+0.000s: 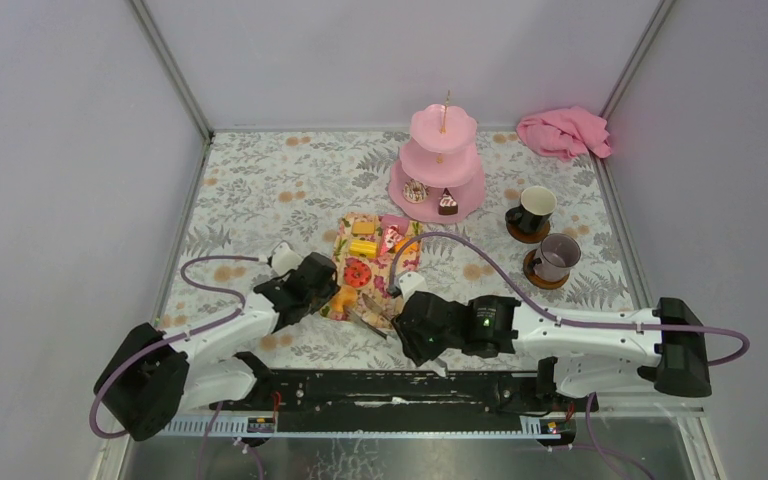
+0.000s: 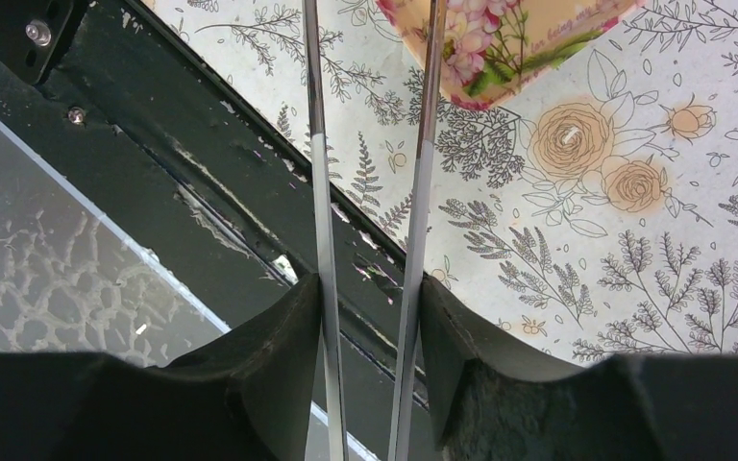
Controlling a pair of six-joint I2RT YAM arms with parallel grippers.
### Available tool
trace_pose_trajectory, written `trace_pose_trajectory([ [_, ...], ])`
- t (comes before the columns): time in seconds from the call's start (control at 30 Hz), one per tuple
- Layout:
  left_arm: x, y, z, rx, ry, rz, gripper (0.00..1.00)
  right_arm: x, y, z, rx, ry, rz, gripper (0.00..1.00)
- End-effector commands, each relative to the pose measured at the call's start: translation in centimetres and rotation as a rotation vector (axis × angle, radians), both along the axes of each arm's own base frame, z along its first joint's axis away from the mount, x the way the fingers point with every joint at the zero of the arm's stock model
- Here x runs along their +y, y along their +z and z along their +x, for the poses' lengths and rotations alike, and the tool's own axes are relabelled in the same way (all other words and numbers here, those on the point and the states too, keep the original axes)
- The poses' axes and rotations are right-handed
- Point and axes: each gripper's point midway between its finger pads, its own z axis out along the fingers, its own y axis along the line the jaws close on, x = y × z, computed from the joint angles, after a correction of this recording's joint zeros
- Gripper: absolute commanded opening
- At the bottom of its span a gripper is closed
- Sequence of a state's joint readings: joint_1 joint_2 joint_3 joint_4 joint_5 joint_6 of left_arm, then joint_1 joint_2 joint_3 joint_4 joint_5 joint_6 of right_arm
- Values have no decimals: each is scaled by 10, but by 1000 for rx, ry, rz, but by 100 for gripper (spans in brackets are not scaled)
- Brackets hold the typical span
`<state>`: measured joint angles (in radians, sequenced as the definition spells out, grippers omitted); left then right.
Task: Serve the afternoon tea
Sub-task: Pick up the desert from the tray.
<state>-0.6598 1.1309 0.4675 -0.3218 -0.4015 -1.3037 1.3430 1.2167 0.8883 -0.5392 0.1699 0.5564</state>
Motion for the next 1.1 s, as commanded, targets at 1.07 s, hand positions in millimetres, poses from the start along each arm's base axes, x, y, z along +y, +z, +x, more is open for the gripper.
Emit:
trace_pose_trajectory([
  [1.07,-21,5,10,-33,-68,-72,45,32,2,25,-129,50,-43,49],
])
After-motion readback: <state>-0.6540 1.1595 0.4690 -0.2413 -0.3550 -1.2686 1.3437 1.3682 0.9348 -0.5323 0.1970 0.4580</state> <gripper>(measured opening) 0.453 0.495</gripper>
